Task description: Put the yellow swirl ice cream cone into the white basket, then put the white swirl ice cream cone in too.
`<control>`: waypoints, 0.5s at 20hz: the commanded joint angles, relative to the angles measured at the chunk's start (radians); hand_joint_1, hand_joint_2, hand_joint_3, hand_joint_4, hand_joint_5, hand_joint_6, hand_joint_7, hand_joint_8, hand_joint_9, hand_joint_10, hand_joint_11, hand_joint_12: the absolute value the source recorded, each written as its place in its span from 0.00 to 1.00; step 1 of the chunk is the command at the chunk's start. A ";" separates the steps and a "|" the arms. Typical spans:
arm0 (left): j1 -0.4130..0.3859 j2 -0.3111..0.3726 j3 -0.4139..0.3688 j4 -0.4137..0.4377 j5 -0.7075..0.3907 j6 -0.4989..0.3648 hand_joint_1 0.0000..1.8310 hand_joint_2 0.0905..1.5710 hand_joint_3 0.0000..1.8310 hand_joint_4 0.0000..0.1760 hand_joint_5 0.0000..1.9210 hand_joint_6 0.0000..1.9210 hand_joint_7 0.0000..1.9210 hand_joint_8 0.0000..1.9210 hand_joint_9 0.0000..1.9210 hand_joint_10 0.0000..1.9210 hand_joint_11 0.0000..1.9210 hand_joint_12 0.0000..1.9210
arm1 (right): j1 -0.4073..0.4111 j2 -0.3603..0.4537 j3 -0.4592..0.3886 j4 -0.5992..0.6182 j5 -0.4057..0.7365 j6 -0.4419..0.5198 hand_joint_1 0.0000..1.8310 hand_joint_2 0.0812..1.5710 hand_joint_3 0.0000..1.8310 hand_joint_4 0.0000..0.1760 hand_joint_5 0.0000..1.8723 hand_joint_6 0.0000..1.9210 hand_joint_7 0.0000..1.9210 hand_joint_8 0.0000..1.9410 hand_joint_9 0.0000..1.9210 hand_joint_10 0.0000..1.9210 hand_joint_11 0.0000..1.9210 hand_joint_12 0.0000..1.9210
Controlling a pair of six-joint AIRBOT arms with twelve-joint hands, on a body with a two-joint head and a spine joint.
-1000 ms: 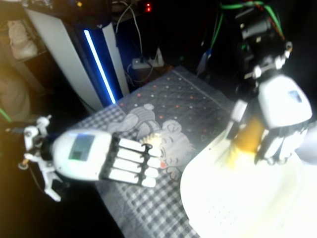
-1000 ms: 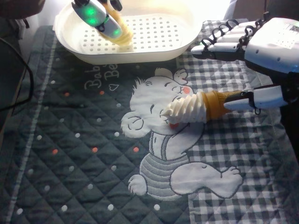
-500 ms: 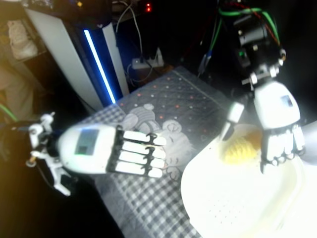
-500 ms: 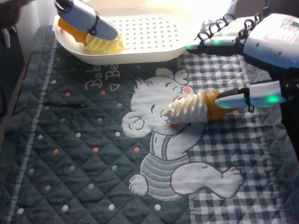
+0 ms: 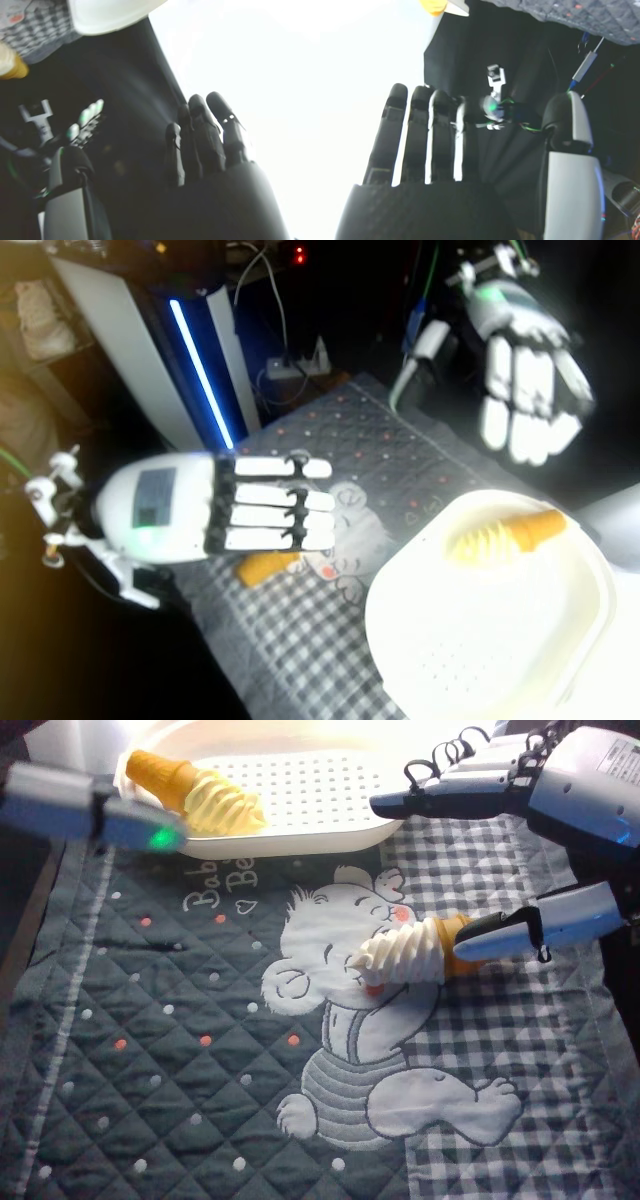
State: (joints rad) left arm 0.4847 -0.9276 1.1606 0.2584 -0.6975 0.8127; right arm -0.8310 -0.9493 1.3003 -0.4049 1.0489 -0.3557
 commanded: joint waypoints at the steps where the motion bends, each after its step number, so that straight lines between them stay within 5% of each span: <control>1: 0.018 0.033 -0.028 -0.032 -0.174 -0.002 0.40 0.50 0.00 0.45 0.13 0.00 0.14 0.00 0.13 0.01 0.00 0.45 | 0.016 0.000 0.002 0.029 0.077 0.014 0.37 0.57 0.00 0.25 0.21 0.00 0.24 0.00 0.25 0.00 0.22 0.01; 2: 0.045 0.056 -0.053 -0.038 -0.191 -0.002 0.37 0.50 0.00 0.52 0.12 0.00 0.14 0.00 0.15 0.01 0.00 0.55 | 0.016 -0.001 0.000 0.017 0.063 0.016 0.37 0.59 0.01 0.16 0.22 0.00 0.23 0.00 0.22 0.00 0.21 0.00; 3: 0.081 0.077 -0.080 -0.049 -0.219 -0.003 0.37 0.49 0.00 0.69 0.13 0.00 0.13 0.00 0.15 0.01 0.00 0.54 | 0.016 -0.004 -0.003 0.000 0.037 0.016 0.36 0.59 0.01 0.29 0.22 0.00 0.22 0.00 0.22 0.00 0.22 0.01; 4: 0.110 0.088 -0.097 -0.054 -0.247 -0.009 0.37 0.50 0.00 0.70 0.13 0.00 0.13 0.00 0.13 0.00 0.00 0.48 | 0.016 -0.009 -0.002 -0.013 0.016 0.016 0.38 0.59 0.00 0.45 0.21 0.00 0.21 0.00 0.21 0.00 0.23 0.01; 5: 0.127 0.091 -0.106 -0.060 -0.265 -0.014 0.39 0.50 0.00 0.75 0.13 0.00 0.12 0.00 0.13 0.00 0.00 0.45 | 0.016 -0.011 -0.002 -0.024 -0.004 0.016 0.38 0.58 0.00 0.48 0.20 0.00 0.21 0.00 0.21 0.00 0.23 0.01; 6: 0.142 0.091 -0.109 -0.064 -0.275 -0.021 0.40 0.48 0.00 0.63 0.15 0.01 0.13 0.00 0.14 0.00 0.00 0.45 | 0.016 -0.012 0.000 -0.044 -0.030 0.016 0.41 0.58 0.00 0.41 0.20 0.00 0.21 0.00 0.22 0.00 0.24 0.02; 8: 0.154 0.087 -0.109 -0.075 -0.275 -0.028 0.41 0.46 0.00 0.66 0.14 0.00 0.15 0.00 0.16 0.01 0.00 0.53 | 0.017 -0.017 0.005 -0.077 -0.078 0.016 0.41 0.58 0.00 0.47 0.19 0.00 0.21 0.00 0.22 0.00 0.25 0.02; 9: 0.160 0.085 -0.109 -0.082 -0.275 -0.028 0.43 0.44 0.00 0.64 0.15 0.00 0.16 0.00 0.16 0.01 0.00 0.57 | 0.018 -0.021 0.007 -0.088 -0.094 0.016 0.43 0.57 0.00 0.38 0.20 0.01 0.22 0.01 0.24 0.01 0.26 0.03; 10: 0.163 0.083 -0.108 -0.088 -0.275 -0.028 0.42 0.45 0.00 0.63 0.15 0.00 0.17 0.00 0.17 0.01 0.00 0.60 | 0.018 -0.025 0.009 -0.095 -0.106 0.016 0.43 0.56 0.00 0.24 0.22 0.00 0.23 0.00 0.25 0.01 0.23 0.16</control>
State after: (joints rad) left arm 0.6609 -0.8394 1.0508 0.1864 -0.8558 0.7895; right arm -0.8310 -0.9733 1.3109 -0.5476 0.8497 -0.3439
